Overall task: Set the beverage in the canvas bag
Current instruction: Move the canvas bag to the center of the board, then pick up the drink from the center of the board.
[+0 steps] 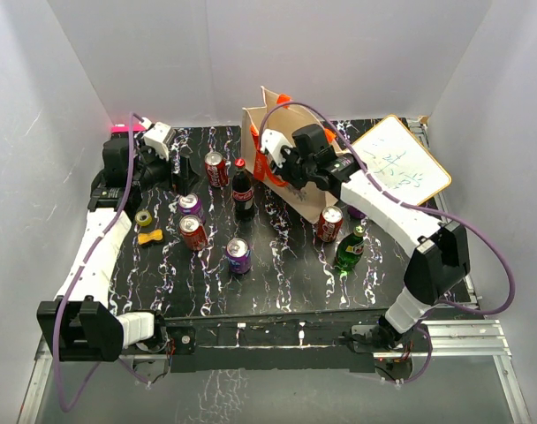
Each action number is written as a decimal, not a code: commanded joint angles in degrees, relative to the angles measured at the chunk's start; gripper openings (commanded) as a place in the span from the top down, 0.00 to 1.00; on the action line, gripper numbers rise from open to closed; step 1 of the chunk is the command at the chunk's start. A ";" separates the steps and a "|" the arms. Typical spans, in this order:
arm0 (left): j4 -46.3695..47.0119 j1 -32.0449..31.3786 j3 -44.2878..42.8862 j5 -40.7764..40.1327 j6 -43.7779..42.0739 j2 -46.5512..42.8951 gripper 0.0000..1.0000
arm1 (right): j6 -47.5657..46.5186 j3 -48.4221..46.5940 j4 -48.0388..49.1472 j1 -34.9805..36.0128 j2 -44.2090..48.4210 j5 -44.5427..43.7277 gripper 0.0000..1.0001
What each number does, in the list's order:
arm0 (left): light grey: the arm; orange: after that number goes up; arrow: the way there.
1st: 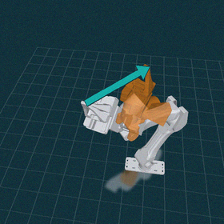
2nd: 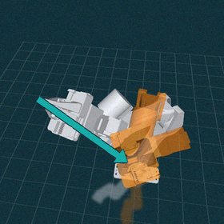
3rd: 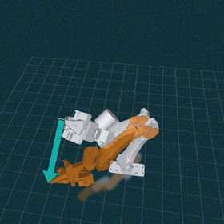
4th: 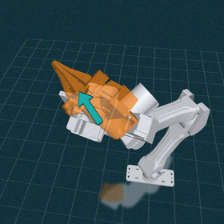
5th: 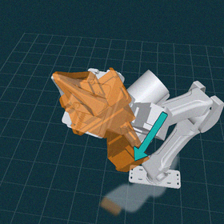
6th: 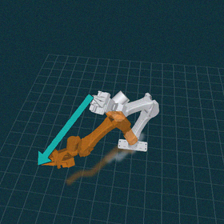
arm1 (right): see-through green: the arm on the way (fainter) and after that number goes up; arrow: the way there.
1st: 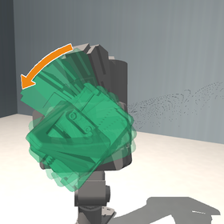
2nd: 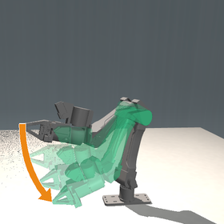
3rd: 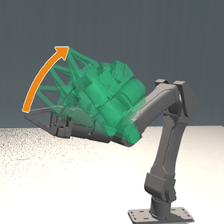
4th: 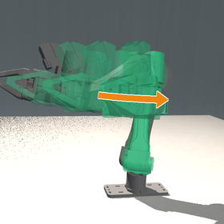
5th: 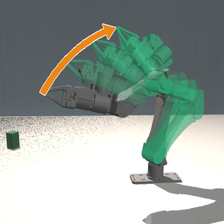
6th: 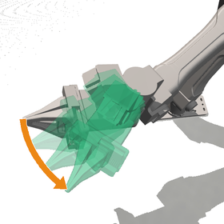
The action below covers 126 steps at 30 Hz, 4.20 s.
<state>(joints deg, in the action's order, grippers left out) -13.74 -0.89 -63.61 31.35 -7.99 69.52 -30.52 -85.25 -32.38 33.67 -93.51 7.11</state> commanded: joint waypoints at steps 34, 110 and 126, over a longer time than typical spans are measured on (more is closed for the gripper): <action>-1.70 -5.06 -5.88 -2.53 -2.12 7.68 0.03 | 35.38 1.14 3.22 9.31 8.75 1.09 0.92; -5.69 -5.14 -7.40 -1.85 -2.94 5.62 0.03 | 23.83 21.17 9.44 -32.74 3.79 -1.66 0.19; -5.53 -5.09 -7.61 -1.69 -2.68 5.96 0.03 | 22.47 18.71 8.90 -33.04 5.68 1.37 0.66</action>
<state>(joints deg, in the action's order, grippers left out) -18.52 -5.87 -70.50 28.12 -10.66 76.82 -7.18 -63.92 -25.50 0.95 -91.64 6.22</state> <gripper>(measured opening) 0.970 0.681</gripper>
